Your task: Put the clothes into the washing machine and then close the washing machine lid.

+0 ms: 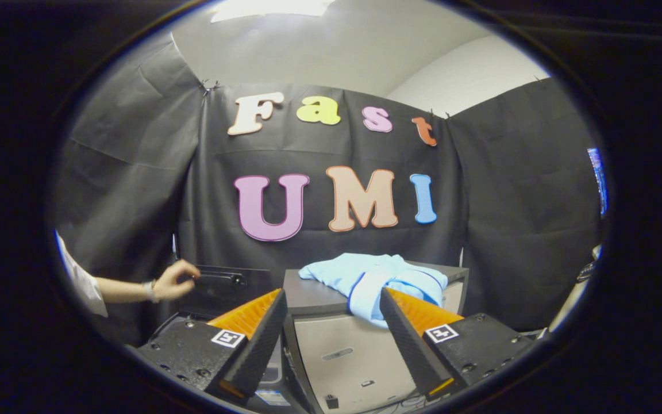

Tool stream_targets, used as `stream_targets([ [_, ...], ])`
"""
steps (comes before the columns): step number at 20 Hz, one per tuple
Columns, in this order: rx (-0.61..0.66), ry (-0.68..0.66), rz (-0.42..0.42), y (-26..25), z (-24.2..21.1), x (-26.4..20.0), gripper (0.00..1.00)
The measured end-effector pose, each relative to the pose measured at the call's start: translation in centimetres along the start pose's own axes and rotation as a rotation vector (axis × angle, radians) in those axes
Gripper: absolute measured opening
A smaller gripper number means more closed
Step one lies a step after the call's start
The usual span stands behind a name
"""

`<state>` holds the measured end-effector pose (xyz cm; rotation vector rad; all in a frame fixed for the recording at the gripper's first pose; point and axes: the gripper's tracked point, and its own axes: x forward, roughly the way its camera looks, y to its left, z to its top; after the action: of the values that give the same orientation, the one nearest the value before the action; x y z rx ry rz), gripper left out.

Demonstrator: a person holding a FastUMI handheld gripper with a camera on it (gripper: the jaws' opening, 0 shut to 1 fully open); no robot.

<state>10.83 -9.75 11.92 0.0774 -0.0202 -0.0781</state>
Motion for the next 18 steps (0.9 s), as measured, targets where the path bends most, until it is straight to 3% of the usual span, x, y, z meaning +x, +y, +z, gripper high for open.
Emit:
stream_targets([
  [7, -0.027, 0.020, -0.025, 0.4, -0.8, -0.3, 0.98],
  [16, -0.039, 0.040, 0.042, 3.8, -2.4, 0.7, 0.97],
  [18, -0.018, 0.012, 0.046, 4.0, -1.0, 0.7, 0.97],
])
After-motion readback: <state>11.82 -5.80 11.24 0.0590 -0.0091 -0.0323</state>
